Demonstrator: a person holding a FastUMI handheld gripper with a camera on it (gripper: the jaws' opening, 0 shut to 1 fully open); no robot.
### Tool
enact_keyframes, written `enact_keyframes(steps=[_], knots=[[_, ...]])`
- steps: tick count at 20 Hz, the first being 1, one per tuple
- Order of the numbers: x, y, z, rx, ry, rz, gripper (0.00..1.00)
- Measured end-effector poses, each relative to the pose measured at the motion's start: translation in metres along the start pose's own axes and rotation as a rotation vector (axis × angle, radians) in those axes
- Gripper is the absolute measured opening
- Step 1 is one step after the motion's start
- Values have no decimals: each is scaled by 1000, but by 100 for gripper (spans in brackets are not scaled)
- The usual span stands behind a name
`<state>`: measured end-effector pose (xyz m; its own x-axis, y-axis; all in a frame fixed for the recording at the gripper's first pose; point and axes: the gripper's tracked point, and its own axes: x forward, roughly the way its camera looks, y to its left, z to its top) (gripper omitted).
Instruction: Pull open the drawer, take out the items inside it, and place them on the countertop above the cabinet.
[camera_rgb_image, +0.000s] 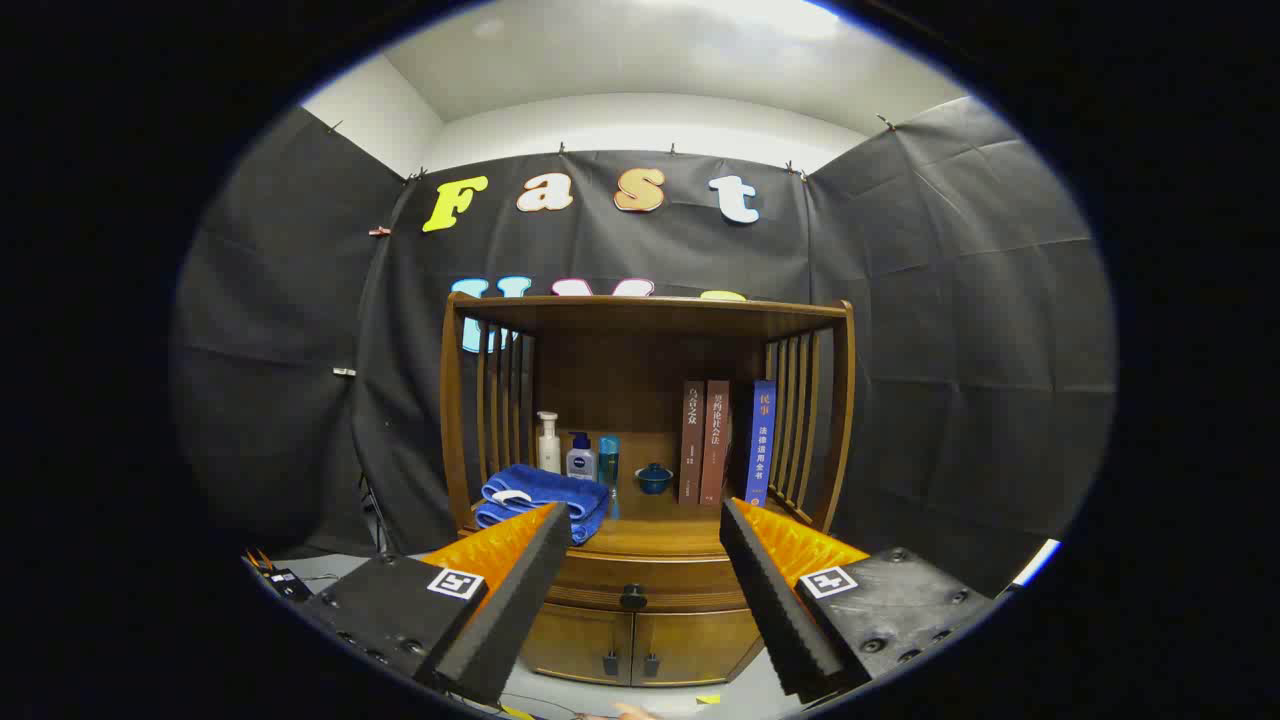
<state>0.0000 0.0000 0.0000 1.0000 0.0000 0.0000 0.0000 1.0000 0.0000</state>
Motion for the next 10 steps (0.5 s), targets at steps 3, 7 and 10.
enact_keyframes(steps=[3,7,10], knots=[[-2,0,2,-14,-1,-1,99],[-2,3,4,-12,-2,-1,99],[0,4,4,-15,-2,-1,99]])
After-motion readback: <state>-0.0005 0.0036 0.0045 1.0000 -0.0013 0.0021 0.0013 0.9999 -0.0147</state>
